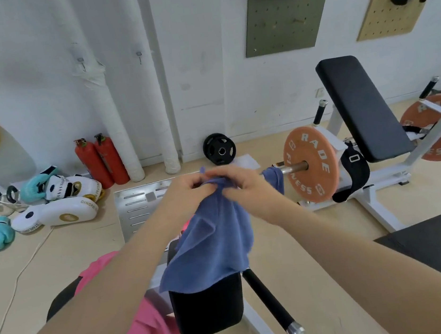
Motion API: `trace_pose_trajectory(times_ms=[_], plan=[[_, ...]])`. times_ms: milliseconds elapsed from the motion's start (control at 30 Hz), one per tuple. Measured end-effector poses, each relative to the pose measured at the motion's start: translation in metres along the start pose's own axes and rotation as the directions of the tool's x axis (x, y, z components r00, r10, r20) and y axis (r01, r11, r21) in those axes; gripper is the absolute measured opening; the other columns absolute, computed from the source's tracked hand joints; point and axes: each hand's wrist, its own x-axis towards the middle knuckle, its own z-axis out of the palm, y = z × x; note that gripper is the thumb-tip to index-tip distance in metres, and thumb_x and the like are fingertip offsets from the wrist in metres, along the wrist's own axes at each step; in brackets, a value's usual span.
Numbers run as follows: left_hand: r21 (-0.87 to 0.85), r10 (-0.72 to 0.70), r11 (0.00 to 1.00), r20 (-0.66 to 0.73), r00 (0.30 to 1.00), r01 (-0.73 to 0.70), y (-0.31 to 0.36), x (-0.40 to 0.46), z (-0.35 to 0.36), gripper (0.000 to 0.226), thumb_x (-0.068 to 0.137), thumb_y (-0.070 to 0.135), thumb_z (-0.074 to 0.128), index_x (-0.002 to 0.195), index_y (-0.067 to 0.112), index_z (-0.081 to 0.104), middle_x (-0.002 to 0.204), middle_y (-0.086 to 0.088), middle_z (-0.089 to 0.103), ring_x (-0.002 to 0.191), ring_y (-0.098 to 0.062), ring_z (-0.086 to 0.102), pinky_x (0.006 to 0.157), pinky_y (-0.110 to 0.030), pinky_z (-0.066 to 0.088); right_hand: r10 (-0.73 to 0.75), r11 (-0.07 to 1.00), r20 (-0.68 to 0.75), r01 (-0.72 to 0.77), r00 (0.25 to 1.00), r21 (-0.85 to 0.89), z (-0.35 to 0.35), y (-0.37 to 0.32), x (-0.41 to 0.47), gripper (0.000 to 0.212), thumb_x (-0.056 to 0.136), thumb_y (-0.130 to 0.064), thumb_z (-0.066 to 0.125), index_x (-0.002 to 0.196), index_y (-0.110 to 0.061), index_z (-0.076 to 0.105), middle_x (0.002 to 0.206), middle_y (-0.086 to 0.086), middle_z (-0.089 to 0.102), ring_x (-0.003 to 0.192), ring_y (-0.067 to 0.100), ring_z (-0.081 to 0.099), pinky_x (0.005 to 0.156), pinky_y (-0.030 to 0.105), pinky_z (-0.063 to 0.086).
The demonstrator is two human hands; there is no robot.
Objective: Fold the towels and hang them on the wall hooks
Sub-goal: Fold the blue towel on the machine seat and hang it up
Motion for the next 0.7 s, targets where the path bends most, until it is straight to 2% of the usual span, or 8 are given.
trace_pose_trajectory(times_ms=[67,133,233,367,433,500,600,700], plan=[[-0.225,-0.028,0.973,0.091,0.995,0.048,0.005,-0.005,0.002,0.028,0.089,0.002,0.048,0.081,0.016,0.071,0.084,-0.007,0.070,0.084,-0.015,0.064,0.088,-0.032,0.049,-0.167,0.947,0.078,0.181,0.983,-0.265,0.003,-0.002,-0.005,0.054,0.080,0.010,0.043,0.130,-0.009,0.049,0.128,0.006,0.054,0.116,0.013,0.050,0.099,0.014,0.038],[-0.542,-0.088,0.807,0.281,0.956,0.234,0.009,-0.007,0.002,0.024,0.088,0.008,0.042,0.093,0.004,0.064,0.089,-0.012,0.067,0.087,-0.018,0.064,0.088,-0.031,0.048,-0.269,0.860,0.052,0.264,0.962,-0.436,0.000,0.000,-0.005,0.050,0.082,0.004,0.045,0.130,-0.010,0.050,0.130,0.008,0.051,0.116,0.022,0.050,0.098,0.023,0.039],[-0.654,-0.114,0.700,0.294,0.949,0.287,0.006,-0.002,-0.001,0.024,0.086,0.012,0.041,0.094,0.001,0.061,0.088,-0.013,0.063,0.087,-0.020,0.060,0.085,-0.030,0.049,-0.339,0.811,0.031,0.308,0.940,-0.496,-0.004,0.002,-0.004,0.041,0.082,-0.006,0.044,0.121,-0.008,0.059,0.121,0.012,0.057,0.106,0.026,0.056,0.091,0.028,0.043],[-0.368,-0.094,0.910,0.270,0.958,0.193,0.006,-0.001,-0.006,0.031,0.089,-0.002,0.033,0.085,0.002,0.064,0.075,-0.007,0.068,0.073,-0.016,0.063,0.074,-0.026,0.054,-0.334,0.732,0.125,0.341,0.934,-0.590,-0.001,0.007,-0.004,0.025,0.078,-0.004,0.044,0.094,-0.012,0.062,0.104,0.013,0.061,0.078,0.027,0.056,0.071,0.031,0.047],[0.107,-0.068,0.994,0.305,0.950,0.037,0.002,0.003,-0.018,0.032,0.086,0.001,0.037,0.079,0.016,0.065,0.077,-0.002,0.065,0.075,-0.015,0.061,0.077,-0.027,0.051,-0.331,0.695,0.177,0.366,0.927,-0.619,0.000,0.009,-0.002,0.021,0.076,-0.007,0.039,0.088,-0.017,0.053,0.086,0.012,0.060,0.062,0.021,0.046,0.060,0.019,0.034],[0.539,-0.065,0.828,0.368,0.927,-0.156,-0.003,0.008,-0.029,0.016,0.077,0.025,0.049,0.066,0.034,0.058,0.075,0.002,0.059,0.074,-0.018,0.058,0.073,-0.032,0.048,-0.282,0.726,0.155,0.316,0.947,-0.611,-0.003,0.007,0.002,0.017,0.077,-0.008,0.036,0.084,-0.009,0.051,0.072,0.009,0.051,0.057,0.019,0.039,0.058,0.028,0.031],[0.523,0.013,0.818,0.402,0.915,-0.241,-0.012,0.013,-0.037,0.005,0.079,0.031,0.064,0.074,0.033,0.063,0.093,0.003,0.056,0.089,-0.012,0.054,0.079,-0.030,0.043,-0.128,0.889,0.078,0.149,0.989,-0.433,-0.010,0.001,0.009,0.013,0.080,0.006,0.039,0.082,-0.002,0.048,0.067,0.000,0.040,0.061,0.013,0.033,0.058,0.021,0.030],[0.219,0.111,0.959,0.298,0.948,-0.181,-0.012,0.016,-0.039,0.009,0.088,0.012,0.058,0.091,0.014,0.066,0.100,0.002,0.064,0.091,-0.003,0.058,0.084,-0.019,0.044,0.018,0.991,0.026,-0.014,1.000,-0.133,-0.012,-0.005,0.014,0.004,0.083,0.006,0.040,0.085,0.006,0.044,0.073,0.007,0.041,0.070,0.014,0.035,0.057,0.018,0.028]])
